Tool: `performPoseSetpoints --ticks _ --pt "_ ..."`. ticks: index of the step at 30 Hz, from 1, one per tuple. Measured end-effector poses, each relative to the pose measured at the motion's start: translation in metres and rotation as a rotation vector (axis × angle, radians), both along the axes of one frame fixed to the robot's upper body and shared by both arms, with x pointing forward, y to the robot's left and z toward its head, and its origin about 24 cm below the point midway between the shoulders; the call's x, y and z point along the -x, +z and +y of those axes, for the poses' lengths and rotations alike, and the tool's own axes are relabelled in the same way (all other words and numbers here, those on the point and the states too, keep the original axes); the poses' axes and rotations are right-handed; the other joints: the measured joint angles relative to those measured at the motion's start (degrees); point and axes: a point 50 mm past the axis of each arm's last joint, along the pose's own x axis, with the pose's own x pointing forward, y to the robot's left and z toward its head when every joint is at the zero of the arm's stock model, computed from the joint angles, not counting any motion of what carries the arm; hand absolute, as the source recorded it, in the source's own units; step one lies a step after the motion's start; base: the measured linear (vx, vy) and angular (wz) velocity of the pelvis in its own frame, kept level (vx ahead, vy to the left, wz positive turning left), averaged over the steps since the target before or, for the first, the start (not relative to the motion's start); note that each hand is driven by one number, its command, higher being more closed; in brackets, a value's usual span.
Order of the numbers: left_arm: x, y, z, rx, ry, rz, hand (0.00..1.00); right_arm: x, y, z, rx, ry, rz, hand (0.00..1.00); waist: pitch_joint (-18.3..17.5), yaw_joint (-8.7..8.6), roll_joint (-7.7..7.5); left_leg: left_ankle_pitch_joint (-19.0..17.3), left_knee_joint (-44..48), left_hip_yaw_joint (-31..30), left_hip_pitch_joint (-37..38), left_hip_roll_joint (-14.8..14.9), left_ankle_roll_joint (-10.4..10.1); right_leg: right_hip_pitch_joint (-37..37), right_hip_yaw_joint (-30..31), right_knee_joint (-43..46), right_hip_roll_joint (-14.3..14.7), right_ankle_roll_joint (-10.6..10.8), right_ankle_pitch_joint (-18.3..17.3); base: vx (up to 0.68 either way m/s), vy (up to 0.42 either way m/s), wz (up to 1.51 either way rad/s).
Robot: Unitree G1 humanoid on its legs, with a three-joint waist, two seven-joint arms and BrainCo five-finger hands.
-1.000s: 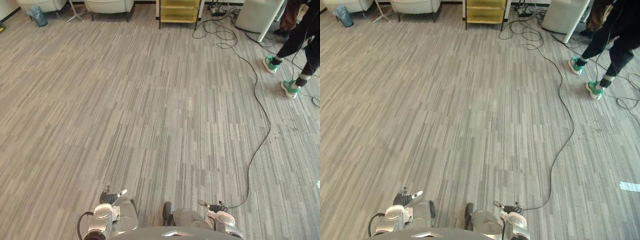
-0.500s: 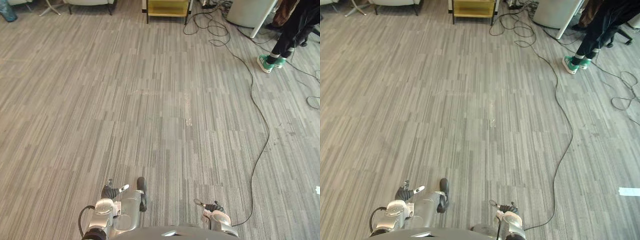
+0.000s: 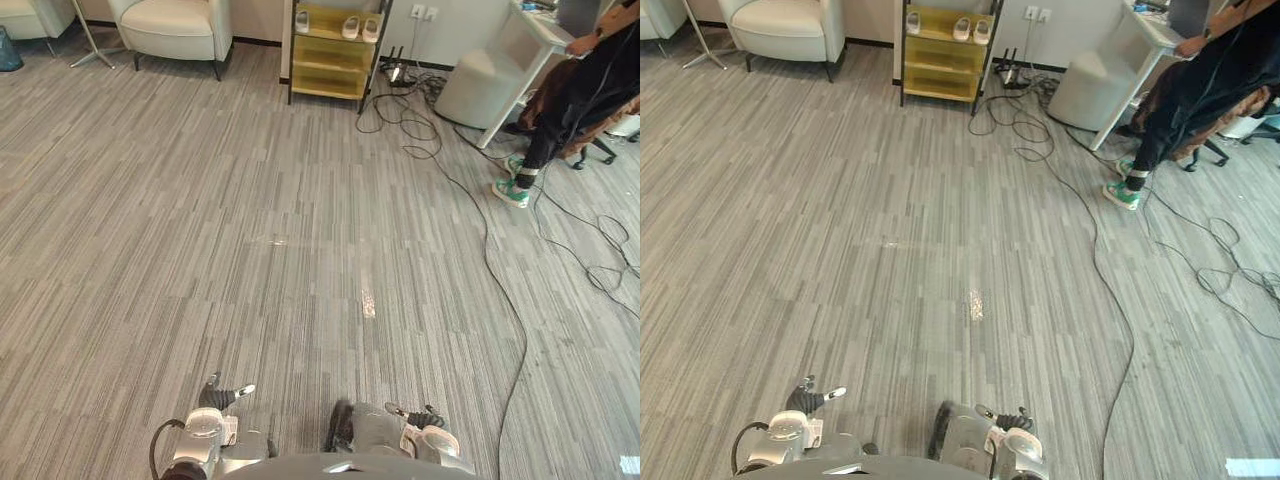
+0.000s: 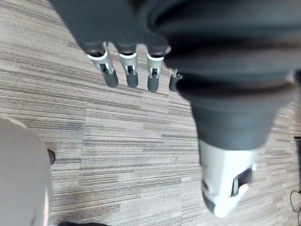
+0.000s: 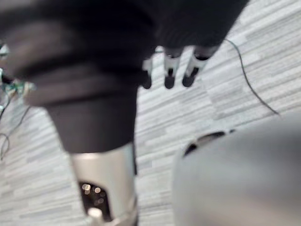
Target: Pick up cushions and gather them together orderly.
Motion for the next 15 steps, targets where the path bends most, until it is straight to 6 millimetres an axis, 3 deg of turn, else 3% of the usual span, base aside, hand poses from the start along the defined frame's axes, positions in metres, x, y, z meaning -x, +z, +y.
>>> performPoseSetpoints --ticks 2,3,5,8,10,11,12,13,15 --pt "-0.002 0.001 0.005 0.003 0.031 -0.014 0.0 0.004 -0.002 0.001 -0.001 0.005 0.015 0.0 0.61 0.12 0.12 4.71 21.15 -0.97 -8.39 3.38 -1.04 5.06 -1.68 -1.11 1.55 -1.33 -2.58 0.3 -0.221 0.21" --pt "-0.003 0.002 0.006 0.004 0.03 -0.021 0.0 0.005 -0.002 0.001 -0.001 0.006 0.018 0.0 1.03 0.19 -0.48 4.69 25.25 -0.32 -9.86 4.2 -0.9 6.43 -1.94 -1.46 1.83 -1.52 -3.14 0.28 -0.165 0.09" --pt "-0.006 0.004 0.006 0.011 0.021 -0.043 0.0 0.008 -0.003 0.0 0.0 0.008 0.027 0.0 1.14 0.48 -0.28 4.4 31.73 2.98 -13.75 6.0 -0.39 11.05 -2.0 -3.74 2.34 -2.17 -4.32 0.29 -0.11 -0.04" --pt "-0.008 0.006 0.005 0.013 0.016 -0.057 0.0 0.01 -0.004 0.0 -0.002 0.006 0.035 0.0 1.17 0.87 -0.14 3.88 25.38 6.05 -17.76 5.62 -0.11 15.02 -1.4 -8.47 2.29 -0.78 -3.0 0.27 0.003 -0.11" --pt "-0.012 0.007 0.004 0.012 0.004 -0.065 0.0 0.008 -0.003 0.0 -0.001 0.006 0.033 0.0 1.21 1.36 -0.22 3.86 15.67 6.18 -18.54 3.95 -0.2 16.24 -1.05 -10.22 1.66 -0.24 -2.57 0.24 0.121 -0.04" --pt "-0.013 0.007 0.004 0.008 -0.003 -0.067 0.0 0.009 -0.004 0.001 -0.004 0.005 0.038 0.0 1.45 1.44 -0.57 4.58 6.87 5.54 -18.39 1.65 -0.94 17.32 -0.99 -11.03 0.49 0.65 -2.43 0.25 0.199 0.0" --pt "-0.012 0.007 0.002 0.007 -0.017 -0.064 0.0 0.015 -0.006 -0.001 -0.001 0.005 0.062 0.0 1.37 1.66 -0.35 11.08 -3.72 4.54 -16.77 -0.34 -0.88 17.57 -0.06 -11.27 -0.15 2.15 -2.71 0.25 0.22 -0.12" --pt "-0.013 0.007 0.002 0.011 -0.015 -0.069 0.0 0.015 -0.006 -0.004 0.003 0.008 0.07 0.0 1.39 2.15 0.04 14.17 -5.29 5.09 -15.47 -1.05 1.1 17.82 1.03 -11.29 -0.25 3.1 -2.97 0.23 0.198 -0.18" --pt "-0.016 0.009 0.011 -0.012 -0.019 -0.075 0.0 0.013 -0.008 0.004 -0.011 0.033 0.074 0.0 2.02 2.02 -2.14 13.88 -6.63 6.31 -13.98 -3.8 2.57 19.21 4.02 -13.83 -2.22 3.44 -2.54 0.21 0.201 -0.01"
